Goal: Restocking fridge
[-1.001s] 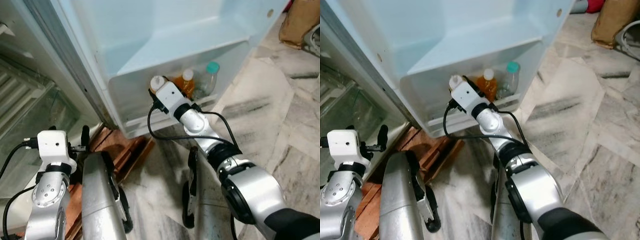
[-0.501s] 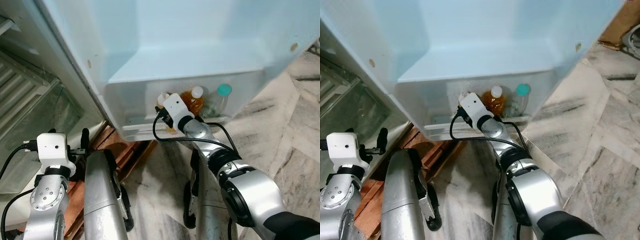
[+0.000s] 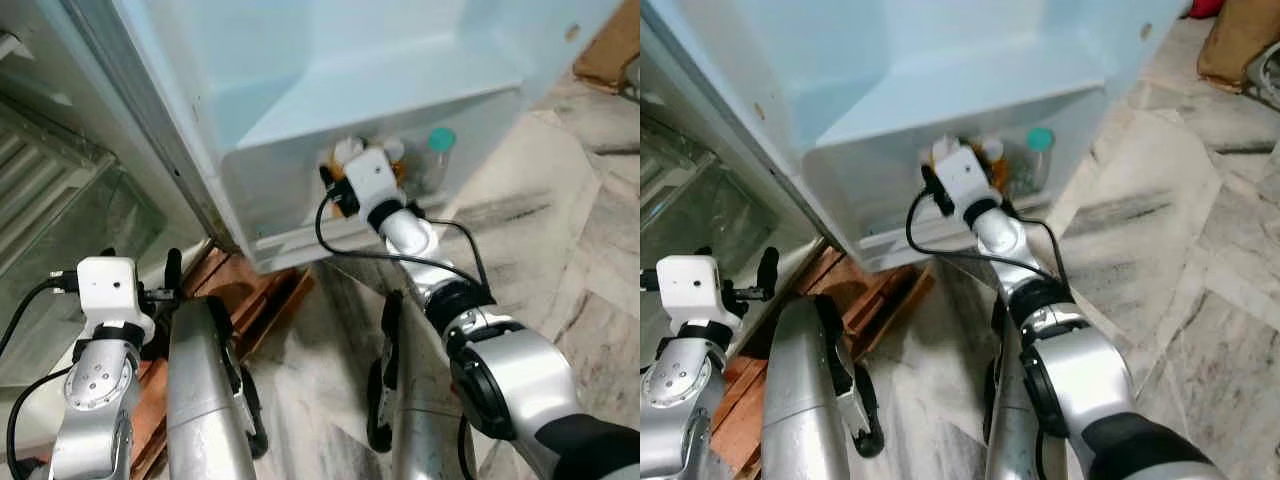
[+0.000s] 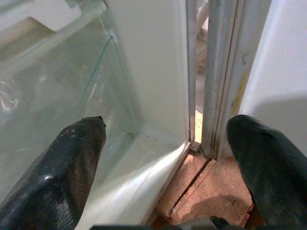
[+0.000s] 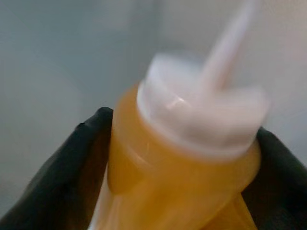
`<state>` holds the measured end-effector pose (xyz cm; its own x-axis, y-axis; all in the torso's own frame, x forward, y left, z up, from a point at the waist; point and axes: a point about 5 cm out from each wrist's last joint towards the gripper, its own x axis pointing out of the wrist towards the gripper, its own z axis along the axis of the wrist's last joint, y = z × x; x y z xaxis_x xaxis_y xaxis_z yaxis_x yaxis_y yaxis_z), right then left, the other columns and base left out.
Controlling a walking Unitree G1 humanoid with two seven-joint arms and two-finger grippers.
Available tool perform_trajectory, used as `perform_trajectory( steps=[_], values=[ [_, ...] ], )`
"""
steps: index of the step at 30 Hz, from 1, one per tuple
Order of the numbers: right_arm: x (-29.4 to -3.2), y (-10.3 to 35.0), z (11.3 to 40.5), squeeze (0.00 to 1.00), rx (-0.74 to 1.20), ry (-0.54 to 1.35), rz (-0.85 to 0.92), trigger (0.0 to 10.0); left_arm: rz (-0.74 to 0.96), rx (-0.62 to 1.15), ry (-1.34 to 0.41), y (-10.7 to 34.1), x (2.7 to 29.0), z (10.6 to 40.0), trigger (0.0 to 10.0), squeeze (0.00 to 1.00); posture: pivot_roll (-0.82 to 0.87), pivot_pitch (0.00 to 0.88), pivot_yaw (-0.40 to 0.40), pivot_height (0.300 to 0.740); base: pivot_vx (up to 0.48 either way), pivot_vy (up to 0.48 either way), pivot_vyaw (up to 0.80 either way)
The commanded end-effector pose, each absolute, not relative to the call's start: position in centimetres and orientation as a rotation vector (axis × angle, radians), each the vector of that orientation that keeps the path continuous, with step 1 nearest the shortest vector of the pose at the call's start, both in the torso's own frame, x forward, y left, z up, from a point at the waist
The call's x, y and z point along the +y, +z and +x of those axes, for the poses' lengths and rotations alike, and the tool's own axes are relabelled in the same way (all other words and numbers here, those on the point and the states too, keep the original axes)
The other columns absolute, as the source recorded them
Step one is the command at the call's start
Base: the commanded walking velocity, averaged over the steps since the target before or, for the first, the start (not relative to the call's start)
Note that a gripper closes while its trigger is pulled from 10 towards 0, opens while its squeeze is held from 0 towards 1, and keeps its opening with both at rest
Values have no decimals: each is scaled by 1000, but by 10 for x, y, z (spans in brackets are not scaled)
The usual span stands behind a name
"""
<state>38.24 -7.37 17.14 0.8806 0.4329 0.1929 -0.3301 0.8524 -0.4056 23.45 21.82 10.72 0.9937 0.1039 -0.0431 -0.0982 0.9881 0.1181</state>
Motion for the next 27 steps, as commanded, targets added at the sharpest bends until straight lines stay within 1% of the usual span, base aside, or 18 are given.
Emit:
perform_trajectory(
  steps=[1, 12, 20, 23, 26, 27],
  values=[
    [-72, 174, 381, 1000, -305, 420, -362, 10000, 116, 76, 112, 100, 219, 233, 10000, 0, 116, 280, -13, 484, 0, 0, 0],
    [-76, 169, 380, 1000, -286, 445, -383, 10000, 116, 65, 107, 100, 218, 240, 10000, 0, 109, 259, -7, 484, 0, 0, 0],
    [-80, 172, 374, 1000, -348, 485, -365, 10000, 121, 64, 112, 99, 220, 240, 10000, 0, 98, 235, -7, 484, 0, 0, 0],
    [-84, 162, 357, 1000, -393, 516, -341, 10000, 119, 66, 112, 96, 220, 238, 10000, 0, 81, 180, -26, 484, 0, 0, 0],
    [-91, 149, 330, 1000, -428, 515, -309, 10000, 101, 66, 107, 93, 216, 235, 10000, 0, 72, 154, -40, 484, 0, 0, 0],
    [-91, 149, 330, 1000, -428, 515, -309, 10000, 101, 66, 107, 93, 216, 235, 10000, 0, 72, 154, -40, 484, 0, 0, 0]
  ],
)
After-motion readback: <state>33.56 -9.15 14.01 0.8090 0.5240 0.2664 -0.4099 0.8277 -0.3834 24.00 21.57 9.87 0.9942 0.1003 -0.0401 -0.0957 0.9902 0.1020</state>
